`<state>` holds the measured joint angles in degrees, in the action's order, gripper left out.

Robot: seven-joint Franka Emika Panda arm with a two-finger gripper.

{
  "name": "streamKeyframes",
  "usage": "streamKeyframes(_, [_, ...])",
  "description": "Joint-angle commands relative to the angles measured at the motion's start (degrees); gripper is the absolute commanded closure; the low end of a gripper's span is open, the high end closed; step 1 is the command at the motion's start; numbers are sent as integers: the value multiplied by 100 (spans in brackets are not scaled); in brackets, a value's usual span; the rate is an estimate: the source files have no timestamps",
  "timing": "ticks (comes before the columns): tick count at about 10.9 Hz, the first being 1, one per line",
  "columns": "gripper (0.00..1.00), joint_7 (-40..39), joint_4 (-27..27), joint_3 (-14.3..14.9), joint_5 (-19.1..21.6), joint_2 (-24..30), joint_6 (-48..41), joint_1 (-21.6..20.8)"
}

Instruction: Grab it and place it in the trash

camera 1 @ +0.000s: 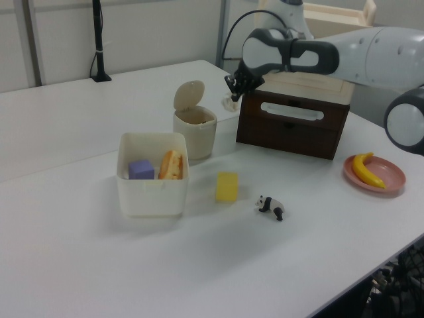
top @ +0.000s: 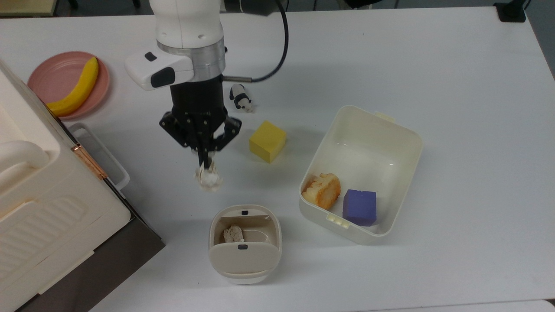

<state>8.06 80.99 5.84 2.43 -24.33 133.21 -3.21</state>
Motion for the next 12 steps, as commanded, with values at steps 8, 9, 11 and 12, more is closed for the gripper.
streamKeyframes(8, [0,2148,398,58,-313,119,826,-488])
streamKeyframes(9, [0,1913,392,58,-304,270,-93,-496])
streamKeyframes(11, [0,1063,304,49,-296,524,-2018,-531])
streamKeyframes(12, [0,623,286,23,-269,700,-2836,-540])
